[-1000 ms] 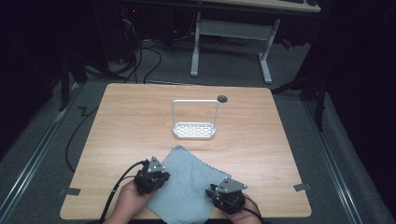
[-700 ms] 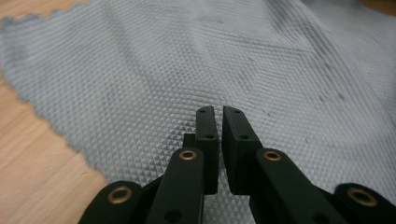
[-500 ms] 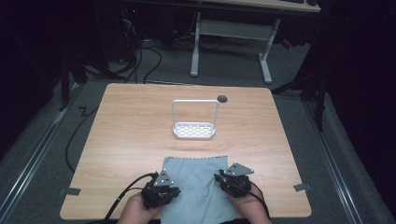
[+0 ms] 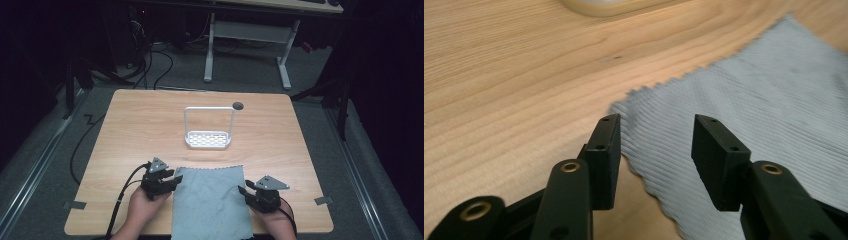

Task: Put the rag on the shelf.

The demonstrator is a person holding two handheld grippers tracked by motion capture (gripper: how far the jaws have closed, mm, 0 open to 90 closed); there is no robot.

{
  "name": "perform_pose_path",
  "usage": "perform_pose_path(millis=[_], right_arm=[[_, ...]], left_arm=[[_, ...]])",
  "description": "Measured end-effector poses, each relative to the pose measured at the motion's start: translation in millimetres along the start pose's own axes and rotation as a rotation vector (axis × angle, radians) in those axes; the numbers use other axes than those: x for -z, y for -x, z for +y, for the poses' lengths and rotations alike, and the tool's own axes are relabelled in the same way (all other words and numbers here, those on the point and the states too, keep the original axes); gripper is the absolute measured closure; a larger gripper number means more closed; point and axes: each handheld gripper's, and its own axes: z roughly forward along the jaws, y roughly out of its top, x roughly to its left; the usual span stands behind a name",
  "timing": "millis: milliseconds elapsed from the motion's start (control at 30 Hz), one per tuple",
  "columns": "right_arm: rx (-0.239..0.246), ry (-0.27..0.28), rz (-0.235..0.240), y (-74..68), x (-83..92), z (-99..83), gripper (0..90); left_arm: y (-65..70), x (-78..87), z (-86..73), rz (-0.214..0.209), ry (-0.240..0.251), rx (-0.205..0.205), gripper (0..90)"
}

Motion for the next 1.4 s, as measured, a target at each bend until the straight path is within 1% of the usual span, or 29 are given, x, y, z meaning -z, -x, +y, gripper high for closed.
perform_pose_path(millis=[33, 133, 167, 200, 233, 300, 367, 400, 467, 533, 567, 600, 667, 700, 733, 767, 800, 833, 867, 900, 933, 1000, 1033, 1067, 1100, 1133, 1233, 1300, 1400], right_arm=[[0.0, 0.003, -0.001, 1.1, 0.8, -0.5, 60.8], [-0.009, 0.01, -0.011, 2.1, 3.8, -1.5, 60.5], [-0.009, 0.013, -0.012, 2.3, 4.6, -1.9, 60.3], [-0.005, 0.015, -0.014, 2.8, 5.2, -2.3, 60.2], [-0.007, 0.015, -0.014, 3.1, 5.5, -2.9, 60.0], [-0.013, 0.015, -0.013, 3.8, 5.1, -3.8, 59.1], [-0.02, 0.016, -0.005, 5.0, 2.9, -3.0, 56.5], [-0.02, 0.016, -0.005, 5.0, 2.9, -3.0, 56.5], [-0.023, 0.015, -0.003, 4.9, -0.6, -0.5, 54.2], [-0.027, 0.018, -0.011, 5.6, -6.7, 4.0, 54.1], [-0.025, 0.006, -0.023, 7.7, -15.0, 10.8, 55.6], [-0.025, 0.006, -0.023, 7.7, -15.0, 10.8, 55.6], [-0.038, -0.002, -0.033, 11.8, -23.4, 18.1, 55.7], [-0.065, -0.009, -0.058, 19.2, -33.3, 26.1, 56.6], [-0.065, -0.009, -0.058, 19.2, -33.3, 26.1, 56.6], [-0.098, -0.03, -0.063, 26.8, -44.3, 33.0, 56.7], [-0.098, -0.03, -0.063, 26.8, -44.3, 33.0, 56.7], [-0.097, -0.042, -0.077, 29.4, -49.2, 35.7, 56.8], [-0.115, -0.059, -0.075, 32.9, -54.5, 38.1, 56.7], [-0.111, -0.091, -0.08, 35.5, -60.5, 39.7, 57.9], [-0.111, -0.091, -0.08, 35.5, -60.5, 39.7, 57.9], [-0.094, -0.09, -0.071, 34.8, -63.1, 39.1, 60.2], [-0.073, -0.091, -0.072, 33.0, -63.5, 39.2, 62.7], [-0.056, -0.096, -0.082, 29.8, -63.6, 39.3, 66.6], [-0.035, -0.1, -0.088, 25.1, -63.3, 39.1, 73.2], [-0.035, -0.1, -0.088, 25.1, -63.3, 39.1, 73.2], [-0.014, -0.092, -0.075, 20.4, -62.6, 37.6, 87.1], [0.007, -0.095, -0.067, 18.9, -63.1, 38.2, 89.0], [0.004, -0.079, -0.053, 16.8, -60.8, 38.0, 89.1]], left_arm=[[-2.3, -4.3, 1.5, 0.02, -0.008, 0.009, 54.8], [-6.9, -12.5, 4.6, 0.042, 0.002, 0.041, 56.3], [-7.5, -13.9, 6.4, 0.04, 0.001, 0.055, 57.4], [-7.8, -15.3, 7.1, 0.026, 0.003, 0.062, 61.4], [-7.3, -16.6, 7.2, 0.016, 0.009, 0.064, 63.8], [-5.2, -18.7, 6.9, 0.014, 0.016, 0.056, 68.3], [-2.4, -20.0, 5.2, 0.011, 0.025, 0.036, 77.0], [-1.4, -20.4, 4.3, 0.015, 0.031, 0.028, 77.0], [-2.4, -20.3, 3.4, 0.013, 0.031, 0.034, 83.0], [-4.8, -20.4, 3.5, 0.003, 0.03, 0.046, 87.1], [-4.8, -20.6, 3.5, -0.001, 0.03, 0.044, 88.4], [-4.8, -20.6, 3.5, -0.001, 0.03, 0.044, 88.6], [-3.2, -20.7, 3.1, 0.002, 0.031, 0.035, 88.7], [-2.7, -20.7, 3.0, 0.002, 0.031, 0.031, 88.7], [-2.7, -20.5, 2.9, 0.001, 0.03, 0.029, 88.7], [-2.9, -20.5, 2.8, -0.001, 0.03, 0.03, 88.7], [-2.9, -20.5, 2.8, -0.002, 0.031, 0.03, 88.7], [-2.9, -20.5, 2.8, -0.001, 0.031, 0.027, 88.7], [-3.0, -20.4, 2.8, 0.0, 0.031, 0.027, 88.7], [-2.8, -20.6, 2.7, 0.0, 0.034, 0.032, 88.7], [-2.8, -20.5, 2.7, 0.0, 0.033, 0.03, 88.7], [-2.7, -20.5, 2.7, 0.0, 0.033, 0.03, 88.7], [-2.7, -20.4, 2.7, 0.0, 0.033, 0.03, 88.7], [-2.7, -20.4, 2.7, 0.0, 0.033, 0.03, 88.7], [-2.9, -20.3, 2.8, -0.003, 0.031, 0.031, 88.8], [-2.9, -20.3, 2.8, -0.003, 0.031, 0.031, 88.9], [-3.0, -20.5, 2.6, -0.006, 0.033, 0.034, 88.9], [-3.2, -20.4, 2.7, -0.008, 0.032, 0.037, 88.9], [-3.9, -19.7, 2.6, -0.012, 0.032, 0.04, 89.0]])
